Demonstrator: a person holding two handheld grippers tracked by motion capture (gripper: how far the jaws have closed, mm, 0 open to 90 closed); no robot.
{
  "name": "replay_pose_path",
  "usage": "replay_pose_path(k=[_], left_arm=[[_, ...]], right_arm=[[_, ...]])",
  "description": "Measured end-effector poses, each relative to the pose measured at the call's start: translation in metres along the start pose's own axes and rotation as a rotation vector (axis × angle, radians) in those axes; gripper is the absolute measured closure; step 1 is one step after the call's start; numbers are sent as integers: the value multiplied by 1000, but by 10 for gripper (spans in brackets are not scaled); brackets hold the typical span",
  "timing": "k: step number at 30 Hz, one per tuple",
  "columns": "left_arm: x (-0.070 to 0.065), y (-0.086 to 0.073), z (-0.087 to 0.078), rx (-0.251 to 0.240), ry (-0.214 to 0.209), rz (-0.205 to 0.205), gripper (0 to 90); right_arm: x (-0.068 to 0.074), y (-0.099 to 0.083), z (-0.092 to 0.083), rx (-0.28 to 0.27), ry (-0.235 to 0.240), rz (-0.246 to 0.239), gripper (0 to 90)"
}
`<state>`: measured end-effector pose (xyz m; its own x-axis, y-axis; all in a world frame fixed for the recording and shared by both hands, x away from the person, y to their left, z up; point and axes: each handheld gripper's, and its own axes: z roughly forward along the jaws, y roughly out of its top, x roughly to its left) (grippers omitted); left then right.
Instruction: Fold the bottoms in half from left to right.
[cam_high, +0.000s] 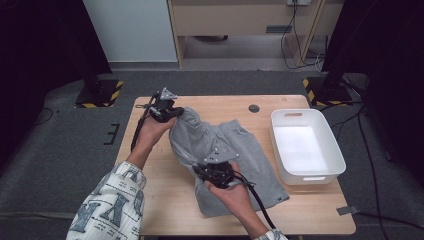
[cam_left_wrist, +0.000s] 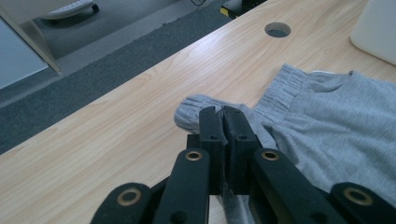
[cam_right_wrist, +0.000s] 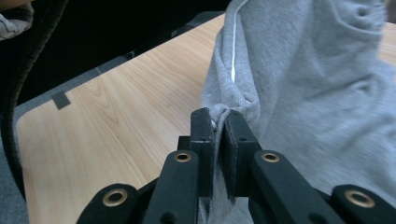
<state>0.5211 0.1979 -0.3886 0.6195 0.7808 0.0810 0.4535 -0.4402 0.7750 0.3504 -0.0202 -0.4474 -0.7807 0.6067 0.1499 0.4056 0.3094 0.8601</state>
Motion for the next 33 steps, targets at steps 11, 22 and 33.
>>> replay_pose_path(k=[11, 22, 33], left_arm=[[-10, 10, 14, -2, -19, -4, 872], [-16, 19, 14, -11, -20, -5, 873], [-31, 33, 21, -16, -32, 16, 873]], right_arm=[[-23, -5, -21, -13, -31, 37, 839], [-33, -4, -43, -36, -60, 42, 835], [-45, -13, -53, -35, -85, 68, 832]])
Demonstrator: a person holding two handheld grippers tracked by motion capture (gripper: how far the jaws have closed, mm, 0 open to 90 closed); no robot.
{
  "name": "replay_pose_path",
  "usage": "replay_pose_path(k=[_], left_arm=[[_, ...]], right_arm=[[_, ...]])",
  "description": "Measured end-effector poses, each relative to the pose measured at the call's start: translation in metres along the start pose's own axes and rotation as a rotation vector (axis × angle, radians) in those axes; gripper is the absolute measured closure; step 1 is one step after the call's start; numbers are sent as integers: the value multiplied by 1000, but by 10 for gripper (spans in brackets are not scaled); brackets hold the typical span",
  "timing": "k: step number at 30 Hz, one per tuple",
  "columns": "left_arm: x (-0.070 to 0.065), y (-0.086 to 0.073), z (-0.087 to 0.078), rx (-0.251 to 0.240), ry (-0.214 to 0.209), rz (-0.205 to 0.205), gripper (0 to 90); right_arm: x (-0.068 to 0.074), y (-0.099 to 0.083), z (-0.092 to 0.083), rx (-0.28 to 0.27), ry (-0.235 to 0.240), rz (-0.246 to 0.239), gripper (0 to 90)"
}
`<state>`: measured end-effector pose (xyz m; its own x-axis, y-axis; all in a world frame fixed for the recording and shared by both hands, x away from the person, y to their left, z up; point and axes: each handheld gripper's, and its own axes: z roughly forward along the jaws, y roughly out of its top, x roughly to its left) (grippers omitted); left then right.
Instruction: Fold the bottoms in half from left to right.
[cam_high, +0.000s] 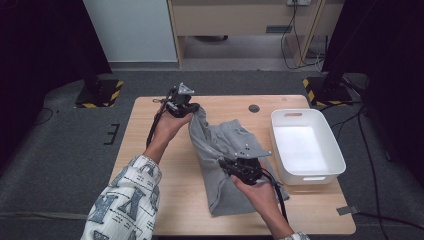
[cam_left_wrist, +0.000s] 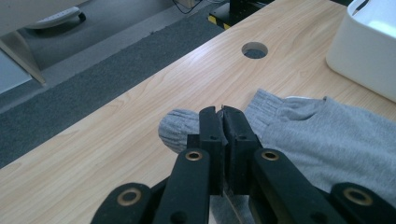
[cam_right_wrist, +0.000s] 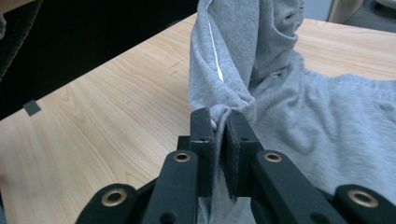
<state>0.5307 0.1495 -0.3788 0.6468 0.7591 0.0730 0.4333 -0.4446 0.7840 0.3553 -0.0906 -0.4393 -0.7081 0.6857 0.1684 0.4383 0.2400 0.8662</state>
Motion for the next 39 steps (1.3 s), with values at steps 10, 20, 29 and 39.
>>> replay_pose_path(k=[10, 20, 29, 39], left_arm=[[-10, 5, 7, 8, -12, 7, 873], [-14, 7, 9, 15, -17, 15, 873], [-13, 10, 9, 3, -16, -2, 872], [-25, 23, 23, -25, -35, -15, 872]], right_arm=[[-14, -7, -17, -1, -10, 30, 824], [-9, -12, -8, 30, -18, -4, 844], [-10, -11, -30, 4, -41, -11, 842], [-7, -10, -64, -43, -54, -45, 844]])
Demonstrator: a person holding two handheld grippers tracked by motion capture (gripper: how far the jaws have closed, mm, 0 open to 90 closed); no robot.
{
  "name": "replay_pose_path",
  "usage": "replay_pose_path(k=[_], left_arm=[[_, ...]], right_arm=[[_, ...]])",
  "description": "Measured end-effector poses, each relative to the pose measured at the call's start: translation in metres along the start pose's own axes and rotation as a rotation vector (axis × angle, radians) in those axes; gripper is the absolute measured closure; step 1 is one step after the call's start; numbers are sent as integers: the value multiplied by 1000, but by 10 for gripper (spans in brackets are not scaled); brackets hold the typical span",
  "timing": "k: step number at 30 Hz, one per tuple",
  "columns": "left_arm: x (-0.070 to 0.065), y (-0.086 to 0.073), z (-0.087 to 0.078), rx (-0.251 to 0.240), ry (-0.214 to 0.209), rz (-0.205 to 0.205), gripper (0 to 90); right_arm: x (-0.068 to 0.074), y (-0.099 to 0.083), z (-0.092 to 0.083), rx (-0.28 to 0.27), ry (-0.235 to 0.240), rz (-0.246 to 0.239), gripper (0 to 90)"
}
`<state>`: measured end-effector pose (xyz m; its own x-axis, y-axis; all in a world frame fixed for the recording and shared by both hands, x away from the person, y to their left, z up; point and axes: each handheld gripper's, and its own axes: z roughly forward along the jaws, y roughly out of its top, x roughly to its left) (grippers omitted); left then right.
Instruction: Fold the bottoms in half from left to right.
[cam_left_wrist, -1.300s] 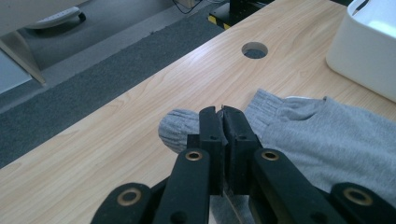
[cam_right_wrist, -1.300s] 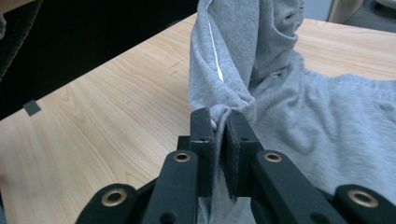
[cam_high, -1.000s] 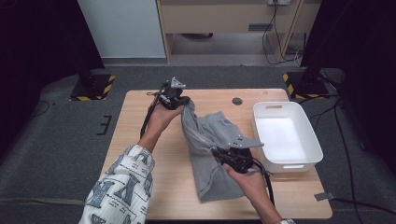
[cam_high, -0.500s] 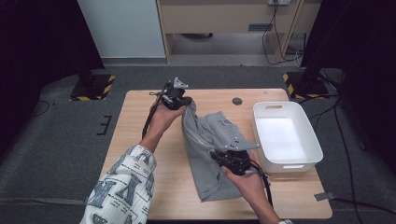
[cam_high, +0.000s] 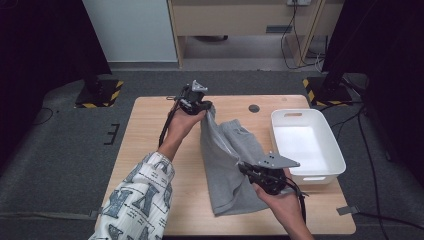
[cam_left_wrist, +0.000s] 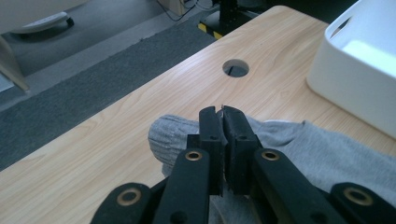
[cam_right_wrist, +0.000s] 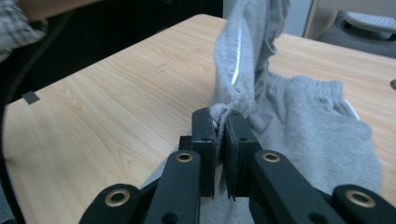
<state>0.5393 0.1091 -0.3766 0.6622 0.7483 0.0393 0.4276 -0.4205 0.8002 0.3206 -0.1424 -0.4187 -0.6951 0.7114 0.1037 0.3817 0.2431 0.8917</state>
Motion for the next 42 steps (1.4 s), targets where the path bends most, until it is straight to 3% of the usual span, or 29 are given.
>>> replay_pose_path(k=[8, 17, 26, 42], left_arm=[[-15, 5, 20, -7, -32, 11, 871], [-29, 12, 38, 5, -58, 37, 871], [-39, 6, 59, 33, -76, 41, 870], [-49, 8, 73, 42, -86, 51, 869]], right_arm=[[0, 4, -24, -18, -17, -37, 844], [-15, -6, -40, -8, -66, -28, 844], [-28, -24, -43, 35, -98, 1, 843], [-37, -40, -51, 68, -136, 13, 841]])
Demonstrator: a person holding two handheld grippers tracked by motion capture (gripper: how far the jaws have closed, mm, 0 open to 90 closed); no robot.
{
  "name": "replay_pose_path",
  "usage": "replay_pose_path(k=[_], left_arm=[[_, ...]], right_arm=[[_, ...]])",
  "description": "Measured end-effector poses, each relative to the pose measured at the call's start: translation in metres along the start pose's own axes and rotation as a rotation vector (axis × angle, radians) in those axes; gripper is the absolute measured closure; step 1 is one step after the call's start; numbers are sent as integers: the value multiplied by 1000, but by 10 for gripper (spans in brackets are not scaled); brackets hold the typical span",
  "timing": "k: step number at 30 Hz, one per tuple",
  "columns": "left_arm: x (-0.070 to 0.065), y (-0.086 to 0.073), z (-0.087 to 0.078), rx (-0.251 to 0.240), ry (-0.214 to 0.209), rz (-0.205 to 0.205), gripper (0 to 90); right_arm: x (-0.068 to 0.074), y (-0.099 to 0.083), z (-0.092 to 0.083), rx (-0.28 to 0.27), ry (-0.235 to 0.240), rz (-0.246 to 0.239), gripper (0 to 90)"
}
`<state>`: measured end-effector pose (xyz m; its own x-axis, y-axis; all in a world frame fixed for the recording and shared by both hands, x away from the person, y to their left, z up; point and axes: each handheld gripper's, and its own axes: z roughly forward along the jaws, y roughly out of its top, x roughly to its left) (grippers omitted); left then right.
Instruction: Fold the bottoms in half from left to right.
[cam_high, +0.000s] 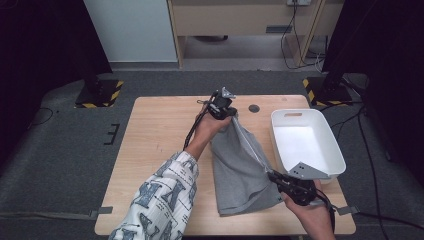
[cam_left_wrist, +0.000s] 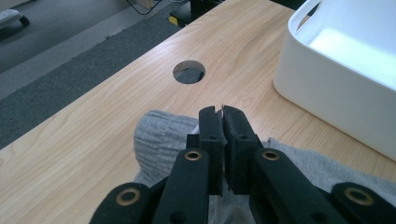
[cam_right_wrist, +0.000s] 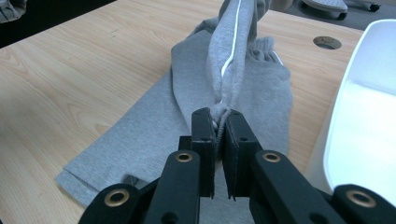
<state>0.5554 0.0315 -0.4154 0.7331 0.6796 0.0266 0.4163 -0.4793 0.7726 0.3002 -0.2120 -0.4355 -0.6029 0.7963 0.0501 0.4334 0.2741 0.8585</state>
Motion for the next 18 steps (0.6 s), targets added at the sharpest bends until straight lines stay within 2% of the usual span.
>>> replay_pose_path(k=[5, 7, 8, 11, 14, 18], left_arm=[[-3, 2, 3, -4, 4, 7, 863], [-3, 3, 3, -18, -4, 7, 842], [-3, 3, 3, -28, -1, 7, 817], [-4, 4, 0, -53, 15, 3, 652], [-6, 3, -4, -60, 20, 7, 592], [-9, -3, -9, -52, 23, 21, 554]], right_arm=[[-3, -4, -1, 4, -6, 10, 836], [-5, -5, -1, 9, -4, 22, 807], [-6, -6, -1, 8, -9, 20, 790], [-9, -8, -3, 0, -27, 22, 748], [-10, -8, -3, 1, -30, 20, 740], [-7, -6, -1, 7, -24, 20, 725]])
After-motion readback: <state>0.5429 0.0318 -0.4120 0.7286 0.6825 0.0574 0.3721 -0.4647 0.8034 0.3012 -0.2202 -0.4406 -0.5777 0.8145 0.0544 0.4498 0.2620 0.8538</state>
